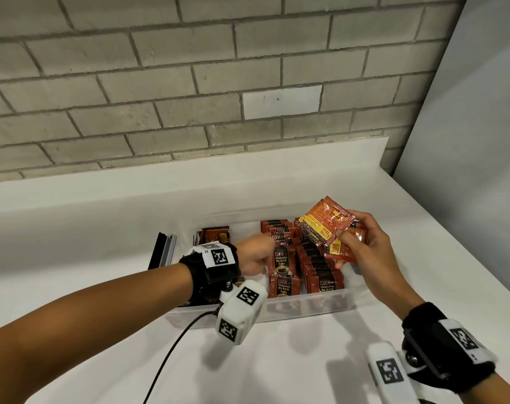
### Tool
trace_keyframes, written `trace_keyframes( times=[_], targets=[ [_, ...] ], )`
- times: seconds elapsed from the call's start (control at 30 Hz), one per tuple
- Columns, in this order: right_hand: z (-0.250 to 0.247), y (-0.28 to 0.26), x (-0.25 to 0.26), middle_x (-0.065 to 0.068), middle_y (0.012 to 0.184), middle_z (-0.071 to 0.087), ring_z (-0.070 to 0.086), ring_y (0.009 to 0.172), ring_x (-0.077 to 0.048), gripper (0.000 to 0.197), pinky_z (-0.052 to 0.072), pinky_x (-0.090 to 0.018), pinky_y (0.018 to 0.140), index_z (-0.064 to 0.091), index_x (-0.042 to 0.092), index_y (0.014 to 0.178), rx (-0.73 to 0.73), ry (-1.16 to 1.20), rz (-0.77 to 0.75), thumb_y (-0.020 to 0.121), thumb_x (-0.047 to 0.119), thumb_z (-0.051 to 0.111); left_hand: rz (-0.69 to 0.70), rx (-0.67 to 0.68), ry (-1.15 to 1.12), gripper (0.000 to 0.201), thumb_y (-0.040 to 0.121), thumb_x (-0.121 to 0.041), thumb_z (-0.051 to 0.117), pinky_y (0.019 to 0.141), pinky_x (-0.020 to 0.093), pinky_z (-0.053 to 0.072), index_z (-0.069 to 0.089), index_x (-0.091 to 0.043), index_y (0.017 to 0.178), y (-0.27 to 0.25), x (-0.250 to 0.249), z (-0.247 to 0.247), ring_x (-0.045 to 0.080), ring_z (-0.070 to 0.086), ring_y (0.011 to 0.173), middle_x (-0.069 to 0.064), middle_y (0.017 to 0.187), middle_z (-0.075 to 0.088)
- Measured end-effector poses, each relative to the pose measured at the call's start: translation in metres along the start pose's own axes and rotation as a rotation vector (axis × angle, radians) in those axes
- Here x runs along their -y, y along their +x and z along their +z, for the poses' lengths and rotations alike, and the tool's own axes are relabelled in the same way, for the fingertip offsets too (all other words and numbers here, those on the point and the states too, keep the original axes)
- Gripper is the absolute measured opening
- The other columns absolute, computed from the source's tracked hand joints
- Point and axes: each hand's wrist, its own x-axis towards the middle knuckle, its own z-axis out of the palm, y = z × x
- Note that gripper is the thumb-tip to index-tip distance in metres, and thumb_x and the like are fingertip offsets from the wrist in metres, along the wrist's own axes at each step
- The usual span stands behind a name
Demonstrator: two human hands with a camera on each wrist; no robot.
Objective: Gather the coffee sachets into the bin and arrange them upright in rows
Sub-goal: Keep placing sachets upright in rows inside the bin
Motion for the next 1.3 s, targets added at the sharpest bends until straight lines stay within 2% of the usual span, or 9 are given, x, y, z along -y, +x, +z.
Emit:
trace_keyframes(
  times=[0.1, 0.2, 0.33, 0.43, 0.53, 0.67, 0.8, 0.97, 1.3],
  targets=[
    [0.000, -0.001, 0.001, 0.003, 0.102, 0.066, 0.069, 0.065, -0.011, 0.031, 0.045, -0.019, 0.038, 0.053, 0.023, 0.120, -0.005, -0.005, 0.005, 0.093, 0.007, 0.057, -0.058, 0.070, 0.016, 0.052, 0.086, 0.013, 0.028, 0.114, 0.052, 0.027, 0.042, 0.007, 0.136, -0.001, 0.001, 0.000, 0.032, 0.055, 0.104, 0.027, 0.119, 0.056],
    [0.001, -0.001, 0.002, 0.001, 0.103, 0.066, 0.068, 0.061, -0.010, 0.032, 0.045, -0.018, 0.038, 0.053, 0.022, 0.120, -0.006, 0.001, 0.001, 0.093, 0.006, 0.057, -0.049, 0.115, 0.116, 0.045, 0.093, 0.008, 0.033, 0.109, 0.049, 0.033, 0.038, 0.008, 0.138, -0.008, -0.002, -0.002, 0.043, 0.037, 0.134, 0.031, 0.143, 0.038],
    [0.001, -0.001, 0.002, 0.000, 0.101, 0.066, 0.068, 0.060, -0.008, 0.031, 0.040, -0.015, 0.035, 0.052, 0.021, 0.121, 0.001, -0.002, 0.002, 0.093, 0.007, 0.057, -0.030, 0.153, 0.135, 0.052, 0.082, 0.017, 0.028, 0.101, 0.041, 0.042, 0.042, 0.005, 0.131, -0.006, 0.003, -0.006, 0.033, 0.054, 0.100, 0.015, 0.093, 0.045],
    [0.001, -0.002, 0.002, 0.008, 0.097, 0.066, 0.070, 0.068, -0.011, 0.031, 0.048, -0.020, 0.039, 0.053, 0.024, 0.118, 0.004, 0.000, -0.002, 0.093, 0.007, 0.057, -0.033, 0.212, 0.070, 0.033, 0.091, 0.006, 0.033, 0.096, 0.036, 0.043, 0.049, 0.004, 0.120, -0.012, 0.002, -0.002, 0.017, 0.049, 0.075, 0.007, 0.086, 0.045],
    [0.001, -0.002, 0.001, 0.004, 0.099, 0.067, 0.069, 0.067, -0.014, 0.031, 0.050, -0.023, 0.041, 0.053, 0.022, 0.118, 0.014, 0.003, -0.004, 0.093, 0.005, 0.057, -0.003, 0.228, 0.101, 0.040, 0.097, 0.004, 0.033, 0.100, 0.034, 0.039, 0.036, 0.012, 0.136, -0.021, -0.001, -0.010, 0.015, 0.053, 0.076, 0.010, 0.091, 0.055],
    [0.002, -0.001, 0.009, -0.008, 0.106, 0.065, 0.068, 0.058, -0.012, 0.032, 0.044, -0.018, 0.036, 0.053, 0.020, 0.120, 0.075, 0.013, 0.028, 0.092, 0.004, 0.057, 0.065, 0.190, 0.226, 0.049, 0.096, -0.009, 0.051, 0.104, 0.037, 0.042, 0.035, 0.001, 0.142, -0.030, -0.009, -0.022, 0.027, 0.050, 0.118, 0.021, 0.143, 0.042],
    [0.008, -0.003, 0.020, -0.015, 0.102, 0.067, 0.065, 0.052, -0.017, 0.031, 0.048, -0.024, 0.038, 0.055, 0.016, 0.119, 0.222, 0.019, 0.057, 0.091, 0.002, 0.059, 0.293, 0.205, 0.086, 0.052, 0.087, -0.035, 0.066, 0.099, 0.033, 0.047, 0.049, -0.017, 0.133, -0.040, -0.011, -0.024, 0.018, 0.055, 0.117, 0.003, 0.132, 0.056],
    [0.021, -0.006, 0.026, -0.009, 0.103, 0.066, 0.069, 0.070, -0.022, 0.031, 0.051, -0.029, 0.041, 0.058, 0.018, 0.117, 0.332, -0.055, 0.046, 0.089, 0.007, 0.064, 0.426, 0.158, -0.175, 0.039, 0.086, -0.013, 0.067, 0.084, 0.029, 0.056, 0.055, -0.008, 0.123, -0.051, -0.007, -0.023, 0.022, 0.067, 0.101, 0.011, 0.117, 0.067],
    [0.027, -0.007, 0.025, -0.005, 0.103, 0.068, 0.069, 0.070, -0.024, 0.024, 0.048, -0.027, 0.039, 0.061, 0.018, 0.108, 0.345, -0.059, 0.052, 0.086, 0.010, 0.067, 0.467, 0.136, -0.325, 0.040, 0.085, -0.001, 0.066, 0.090, 0.035, 0.054, 0.050, -0.002, 0.122, -0.051, -0.002, -0.031, 0.023, 0.069, 0.097, 0.013, 0.106, 0.072]
  ],
)
